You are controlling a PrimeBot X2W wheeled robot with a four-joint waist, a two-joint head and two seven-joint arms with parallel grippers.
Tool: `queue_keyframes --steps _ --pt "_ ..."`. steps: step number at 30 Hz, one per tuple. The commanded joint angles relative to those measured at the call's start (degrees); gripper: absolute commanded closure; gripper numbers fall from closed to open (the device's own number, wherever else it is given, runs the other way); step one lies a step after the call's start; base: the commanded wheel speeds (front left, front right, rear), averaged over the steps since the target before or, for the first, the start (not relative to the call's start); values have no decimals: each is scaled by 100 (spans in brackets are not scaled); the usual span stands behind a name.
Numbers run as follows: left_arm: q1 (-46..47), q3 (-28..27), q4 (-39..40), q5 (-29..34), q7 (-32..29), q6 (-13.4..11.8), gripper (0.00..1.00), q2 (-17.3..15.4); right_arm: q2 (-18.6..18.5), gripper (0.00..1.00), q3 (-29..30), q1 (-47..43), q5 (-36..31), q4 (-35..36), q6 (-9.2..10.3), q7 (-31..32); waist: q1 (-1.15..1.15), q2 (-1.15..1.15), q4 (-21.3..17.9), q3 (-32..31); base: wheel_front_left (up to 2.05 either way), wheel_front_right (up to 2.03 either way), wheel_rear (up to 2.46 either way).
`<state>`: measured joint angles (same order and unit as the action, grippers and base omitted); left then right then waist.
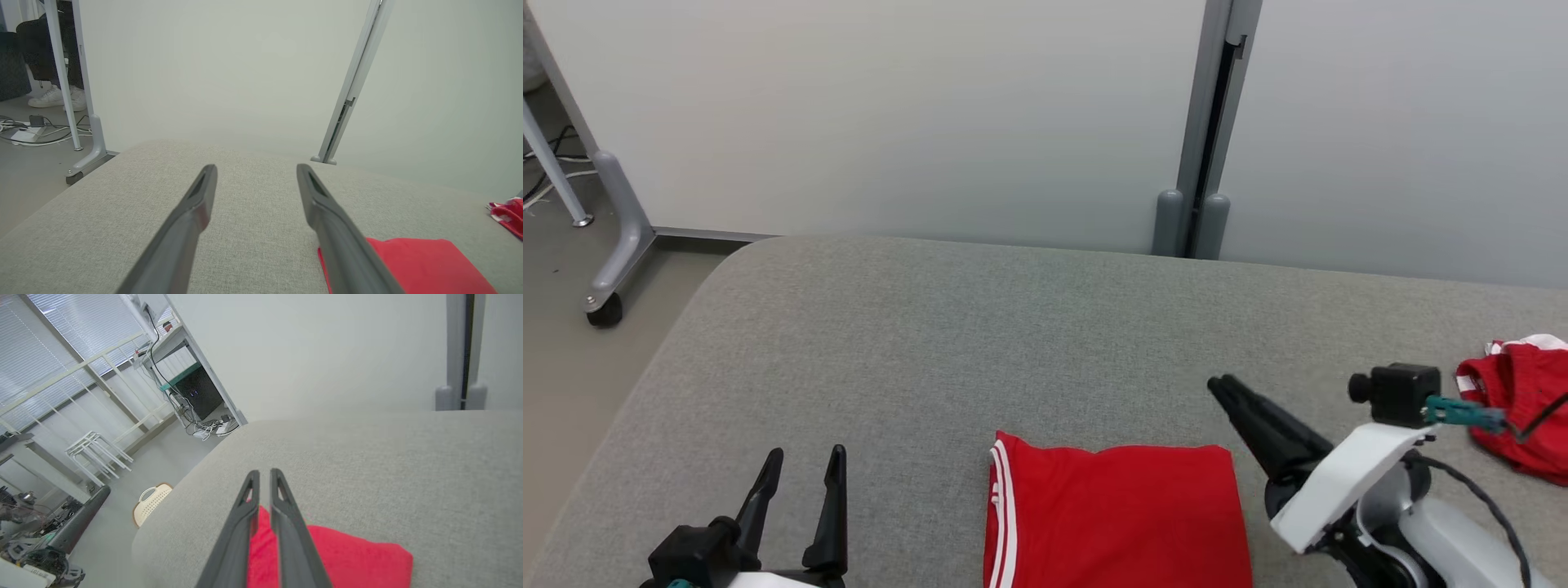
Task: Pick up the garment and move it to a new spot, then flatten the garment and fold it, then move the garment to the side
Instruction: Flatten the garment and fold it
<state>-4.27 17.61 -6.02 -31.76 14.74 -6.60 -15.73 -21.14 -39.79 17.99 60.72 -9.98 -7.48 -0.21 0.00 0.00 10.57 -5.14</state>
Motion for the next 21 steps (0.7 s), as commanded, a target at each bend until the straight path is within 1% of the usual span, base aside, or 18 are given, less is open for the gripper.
queue_keyframes --steps 1,2,4,5,9,15,21 --pt "-20 -56 23 37 32 -13 0 -37 -102 0 180 66 -153 -19 -3 -212 0 0 -129 13 0 0 0" --pt "-20 -56 23 37 32 -13 0 -37 -102 0 180 66 -153 -19 -3 -212 0 0 -129 13 0 0 0" --pt "-46 -95 43 41 37 -15 0 -51 -188 0 389 91 -360 -52 -3 -430 0 0 -203 19 0 0 0" --pt "-75 -147 71 44 37 -30 0 -66 -206 0 639 57 -570 -109 -3 -697 0 0 -280 23 0 0 0" --pt "-126 -307 159 53 43 -51 0 -105 -113 0 1085 -168 -1087 -248 -3 -1114 0 0 -432 28 0 0 0" --pt "-252 -558 337 147 46 -30 0 -124 134 0 1664 -668 -1889 -391 -3 -1368 0 0 -578 10 0 0 0" --pt "-441 -726 478 426 47 -45 0 5 409 0 2083 -1247 -2521 -429 -3 -1468 0 0 -610 -87 0 0 0"
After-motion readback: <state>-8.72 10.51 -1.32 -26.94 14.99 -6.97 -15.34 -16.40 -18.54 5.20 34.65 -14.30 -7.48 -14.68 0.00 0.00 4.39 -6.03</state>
